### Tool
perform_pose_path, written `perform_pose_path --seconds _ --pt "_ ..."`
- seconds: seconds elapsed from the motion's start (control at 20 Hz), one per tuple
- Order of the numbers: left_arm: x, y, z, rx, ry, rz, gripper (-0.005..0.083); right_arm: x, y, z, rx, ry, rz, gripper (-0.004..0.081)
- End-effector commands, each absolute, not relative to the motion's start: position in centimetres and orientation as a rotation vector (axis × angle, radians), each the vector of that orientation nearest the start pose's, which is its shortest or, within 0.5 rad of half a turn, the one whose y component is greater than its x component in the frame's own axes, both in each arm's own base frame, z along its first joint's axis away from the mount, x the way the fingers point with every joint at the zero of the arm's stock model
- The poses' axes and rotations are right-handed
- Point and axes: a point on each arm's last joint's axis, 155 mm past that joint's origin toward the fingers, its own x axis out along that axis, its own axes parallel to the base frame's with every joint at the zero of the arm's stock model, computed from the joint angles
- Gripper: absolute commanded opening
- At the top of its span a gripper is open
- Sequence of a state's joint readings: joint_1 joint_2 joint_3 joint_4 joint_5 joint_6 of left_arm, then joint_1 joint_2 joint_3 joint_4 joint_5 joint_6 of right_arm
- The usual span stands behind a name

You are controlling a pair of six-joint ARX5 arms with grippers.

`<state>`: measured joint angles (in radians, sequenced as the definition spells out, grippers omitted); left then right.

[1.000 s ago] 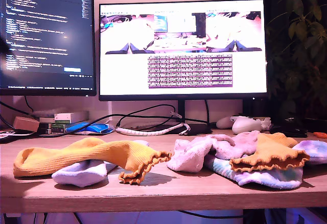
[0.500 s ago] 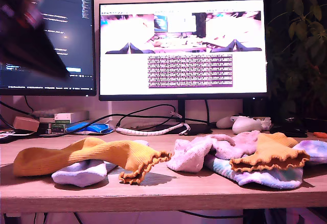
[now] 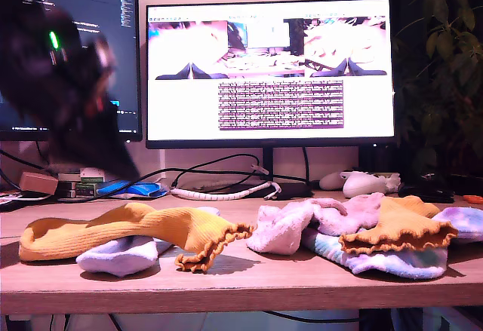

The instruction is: Pair up the socks based on colour and pattern, by placing them on top of one another

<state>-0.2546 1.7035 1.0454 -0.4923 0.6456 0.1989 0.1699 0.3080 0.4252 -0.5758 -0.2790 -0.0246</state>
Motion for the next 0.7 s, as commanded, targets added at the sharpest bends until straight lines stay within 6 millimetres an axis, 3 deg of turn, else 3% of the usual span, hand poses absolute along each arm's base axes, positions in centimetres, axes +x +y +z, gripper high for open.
perform_pose_path --seconds 0.0,0.25,0.65 --pt "33.5 -20.5 5.1 -0.058 1.097 -0.923 -0.0023 21.4 8.9 16.2 0.000 0.460 0.450 -0.0012" --pt "35.2 -20.5 3.1 -0.014 1.072 -0.889 -0.0023 21.4 8.9 16.2 0.000 0.460 0.450 -0.0012" --pt "37.0 -16.8 -0.1 0.108 1.135 -0.650 -0.0023 21.4 8.9 16.3 0.000 0.455 0.450 -0.0012"
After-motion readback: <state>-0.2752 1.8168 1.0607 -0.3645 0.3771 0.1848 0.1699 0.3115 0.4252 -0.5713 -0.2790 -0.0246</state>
